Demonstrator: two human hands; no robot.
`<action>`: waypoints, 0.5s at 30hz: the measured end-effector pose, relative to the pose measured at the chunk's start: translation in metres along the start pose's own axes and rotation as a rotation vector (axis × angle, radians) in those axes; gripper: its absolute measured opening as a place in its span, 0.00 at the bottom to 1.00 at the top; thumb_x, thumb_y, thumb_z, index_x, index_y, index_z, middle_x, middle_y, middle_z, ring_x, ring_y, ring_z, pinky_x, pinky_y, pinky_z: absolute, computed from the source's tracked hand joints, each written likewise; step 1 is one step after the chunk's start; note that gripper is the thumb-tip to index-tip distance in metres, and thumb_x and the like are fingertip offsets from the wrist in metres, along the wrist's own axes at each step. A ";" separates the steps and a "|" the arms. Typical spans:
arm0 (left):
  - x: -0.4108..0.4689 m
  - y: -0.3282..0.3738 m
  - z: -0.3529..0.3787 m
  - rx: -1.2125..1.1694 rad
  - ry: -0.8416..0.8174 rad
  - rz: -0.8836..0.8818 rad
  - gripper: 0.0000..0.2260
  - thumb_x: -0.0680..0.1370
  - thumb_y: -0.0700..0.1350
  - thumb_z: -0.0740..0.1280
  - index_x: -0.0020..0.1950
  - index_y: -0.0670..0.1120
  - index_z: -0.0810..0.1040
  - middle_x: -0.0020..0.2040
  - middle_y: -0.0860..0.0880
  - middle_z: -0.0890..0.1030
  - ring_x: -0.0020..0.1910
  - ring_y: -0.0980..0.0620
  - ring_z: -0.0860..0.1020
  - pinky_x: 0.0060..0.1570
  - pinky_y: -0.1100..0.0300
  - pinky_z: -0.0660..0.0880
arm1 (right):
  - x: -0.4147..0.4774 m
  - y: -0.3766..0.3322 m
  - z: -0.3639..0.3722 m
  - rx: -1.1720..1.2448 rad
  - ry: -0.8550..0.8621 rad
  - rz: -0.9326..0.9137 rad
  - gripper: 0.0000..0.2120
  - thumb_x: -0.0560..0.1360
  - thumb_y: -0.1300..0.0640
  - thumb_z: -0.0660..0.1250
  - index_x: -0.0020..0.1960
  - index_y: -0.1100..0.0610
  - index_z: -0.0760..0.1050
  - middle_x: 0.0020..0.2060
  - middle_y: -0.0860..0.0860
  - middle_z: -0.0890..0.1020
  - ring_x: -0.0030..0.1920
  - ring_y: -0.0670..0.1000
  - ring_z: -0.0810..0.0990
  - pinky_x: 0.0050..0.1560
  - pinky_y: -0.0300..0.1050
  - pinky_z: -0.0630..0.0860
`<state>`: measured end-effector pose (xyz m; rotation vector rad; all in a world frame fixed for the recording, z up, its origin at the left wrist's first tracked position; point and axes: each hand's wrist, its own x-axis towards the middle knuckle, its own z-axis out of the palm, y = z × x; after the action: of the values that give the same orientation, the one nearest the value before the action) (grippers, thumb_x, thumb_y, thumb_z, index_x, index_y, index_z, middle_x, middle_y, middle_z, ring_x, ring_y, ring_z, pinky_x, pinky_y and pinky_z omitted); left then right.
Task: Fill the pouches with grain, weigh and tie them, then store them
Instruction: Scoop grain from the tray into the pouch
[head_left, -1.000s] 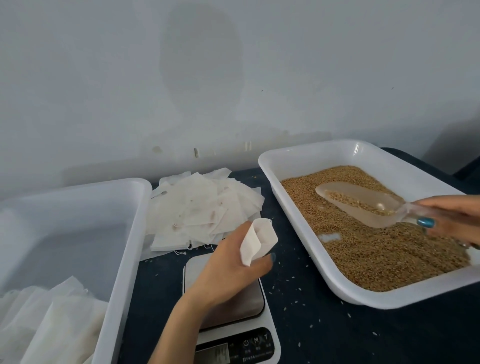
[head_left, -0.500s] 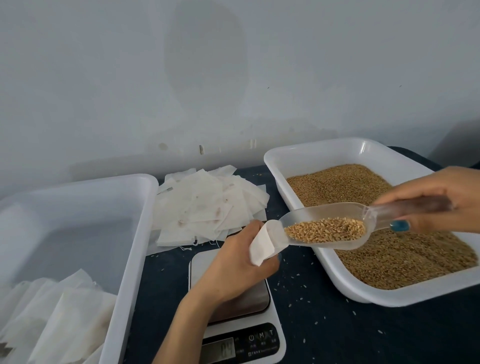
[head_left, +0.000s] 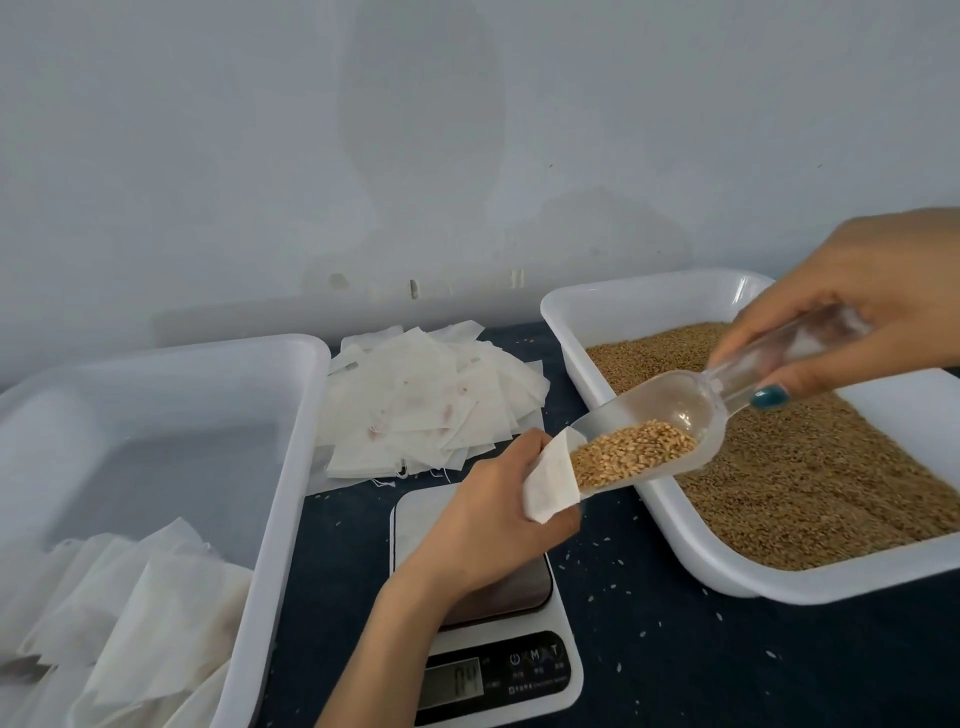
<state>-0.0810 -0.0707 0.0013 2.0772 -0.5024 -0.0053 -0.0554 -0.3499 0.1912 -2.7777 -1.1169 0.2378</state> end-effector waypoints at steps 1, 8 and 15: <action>0.000 0.000 0.000 -0.009 0.001 0.000 0.14 0.70 0.54 0.70 0.53 0.55 0.71 0.47 0.57 0.79 0.45 0.57 0.79 0.39 0.57 0.77 | 0.003 -0.001 -0.002 0.006 0.011 -0.012 0.23 0.66 0.17 0.53 0.58 0.20 0.69 0.35 0.27 0.80 0.25 0.42 0.75 0.24 0.32 0.67; 0.000 0.001 -0.004 -0.067 0.007 -0.013 0.15 0.68 0.56 0.69 0.52 0.58 0.71 0.48 0.62 0.80 0.46 0.60 0.79 0.39 0.64 0.77 | 0.007 -0.006 -0.016 0.021 0.003 0.004 0.26 0.64 0.15 0.51 0.59 0.20 0.69 0.40 0.26 0.81 0.25 0.42 0.77 0.24 0.30 0.68; -0.001 0.001 -0.004 -0.088 0.001 -0.043 0.14 0.69 0.56 0.69 0.52 0.57 0.71 0.47 0.59 0.80 0.46 0.58 0.78 0.41 0.59 0.78 | 0.002 -0.007 -0.011 0.104 0.008 0.053 0.25 0.64 0.16 0.54 0.58 0.20 0.70 0.35 0.32 0.83 0.24 0.44 0.76 0.24 0.38 0.71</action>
<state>-0.0813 -0.0677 0.0040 2.0008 -0.4492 -0.0502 -0.0568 -0.3445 0.2035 -2.7160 -1.0005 0.2814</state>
